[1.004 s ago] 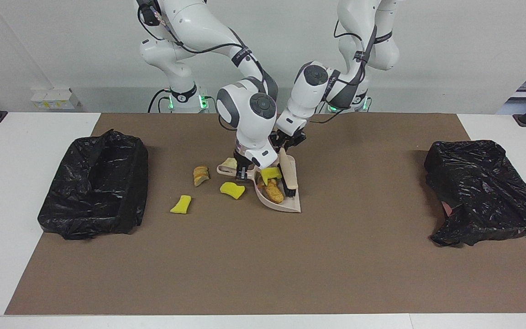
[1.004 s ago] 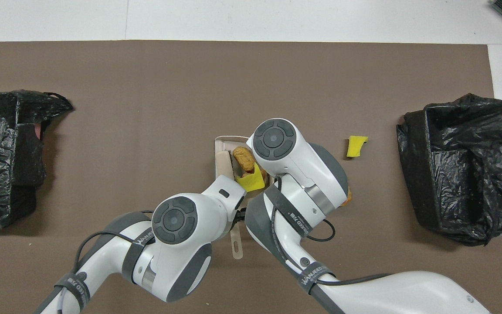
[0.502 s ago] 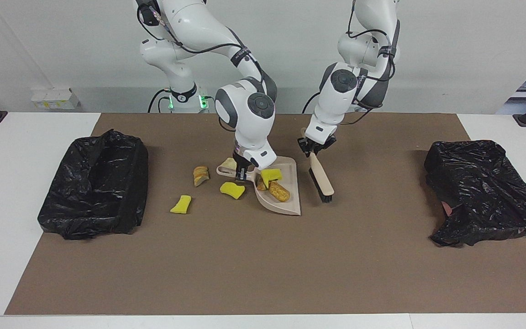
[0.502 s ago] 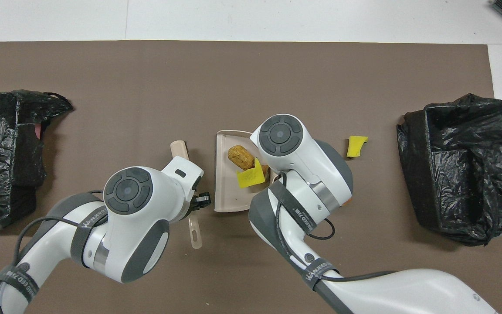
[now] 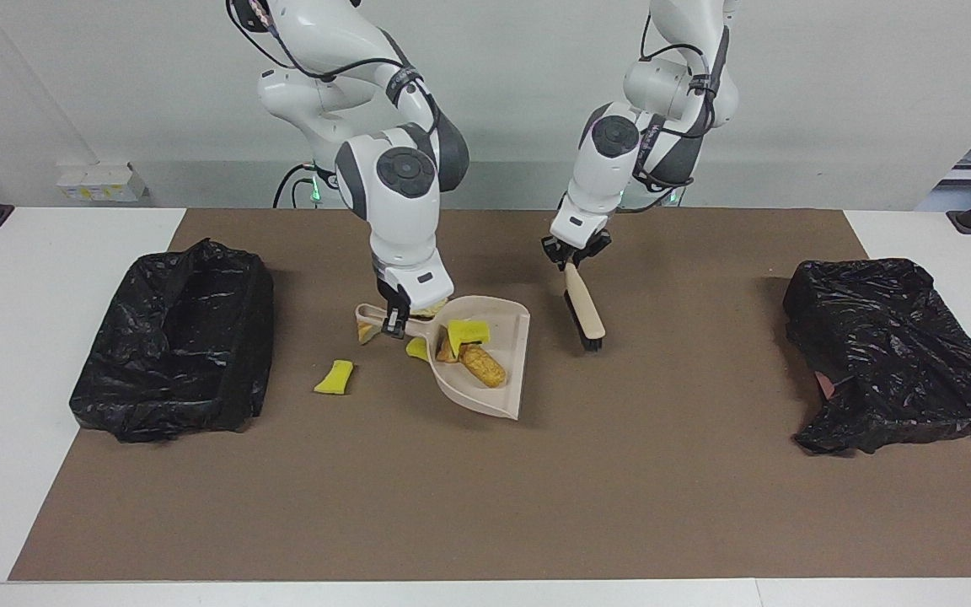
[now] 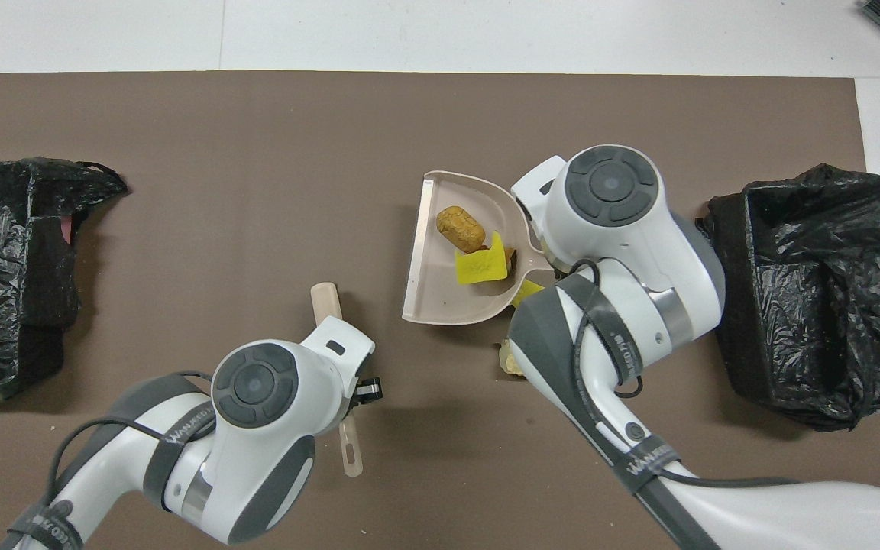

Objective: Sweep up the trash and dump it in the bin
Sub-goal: 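Carry the dustpan to the nearer black bag while the left gripper lowers the brush, then tip the dustpan into the black bag with the right gripper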

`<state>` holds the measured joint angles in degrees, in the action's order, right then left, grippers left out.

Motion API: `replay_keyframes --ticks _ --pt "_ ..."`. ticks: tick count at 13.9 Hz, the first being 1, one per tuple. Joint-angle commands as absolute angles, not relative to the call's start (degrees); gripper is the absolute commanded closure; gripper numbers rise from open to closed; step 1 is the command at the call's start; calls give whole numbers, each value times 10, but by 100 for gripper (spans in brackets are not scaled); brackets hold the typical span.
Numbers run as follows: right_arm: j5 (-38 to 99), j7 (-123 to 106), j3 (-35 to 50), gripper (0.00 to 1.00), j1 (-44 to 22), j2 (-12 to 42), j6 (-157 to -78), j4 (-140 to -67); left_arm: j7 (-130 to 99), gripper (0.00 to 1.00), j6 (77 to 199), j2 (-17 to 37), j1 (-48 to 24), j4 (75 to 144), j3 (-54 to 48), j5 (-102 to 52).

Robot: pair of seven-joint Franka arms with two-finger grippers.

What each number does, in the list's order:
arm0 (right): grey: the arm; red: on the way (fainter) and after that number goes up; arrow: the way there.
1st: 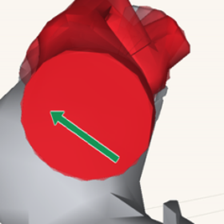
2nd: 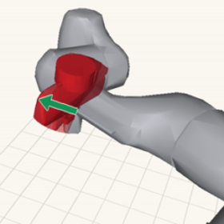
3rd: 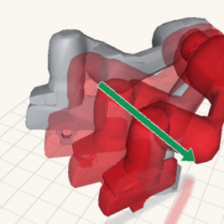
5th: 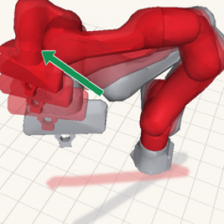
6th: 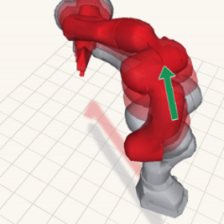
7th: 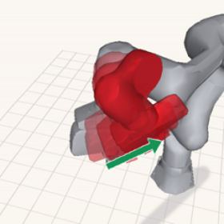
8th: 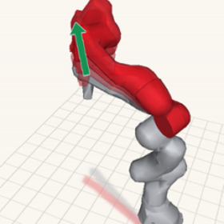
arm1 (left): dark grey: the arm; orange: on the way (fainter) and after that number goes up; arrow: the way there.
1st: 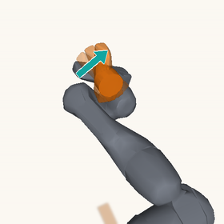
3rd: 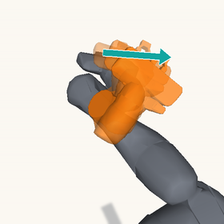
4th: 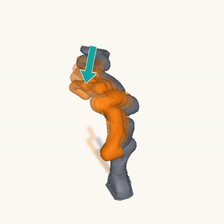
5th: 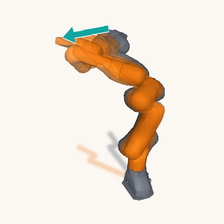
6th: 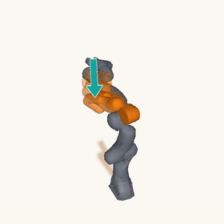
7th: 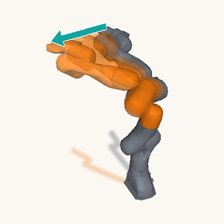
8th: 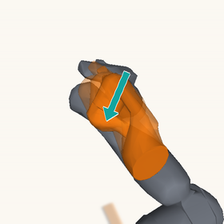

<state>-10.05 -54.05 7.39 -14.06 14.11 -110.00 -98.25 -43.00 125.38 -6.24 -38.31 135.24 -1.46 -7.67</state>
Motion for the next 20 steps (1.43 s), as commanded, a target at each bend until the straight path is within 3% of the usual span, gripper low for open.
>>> replay_keyframes --ticks 1,6,7,8,9,14,16,20 --pt "-73 -617 80 100 -80 99 -1096 -1009 -497 100 1268 -98 -448 1392 -11 -66" --pt "-69 -783 79 100 59 43 -1088 -1032 -565 100 1337 -106 -527 1454 -11 -73" --pt "-69 -809 78 100 87 38 -1071 -1033 -563 96 1339 -107 -529 1455 -11 -73" --pt "-69 -838 78 100 113 36 -1058 -1032 -559 35 1342 -105 -528 1453 -11 -73" --pt "-69 -876 77 100 143 31 -1054 -1034 -560 0 1338 -100 -524 1448 -10 -73" --pt "-82 -1018 75 100 263 22 -1055 -1035 -533 0 1322 -86 -462 1404 -4 -66" --pt "-120 -1048 75 100 300 17 -1067 -1041 -462 0 1318 -78 -403 1383 -4 -65" --pt "-226 -1020 73 100 320 -10 -1137 -1097 -332 0 1318 -48 -305 1340 -4 -41"
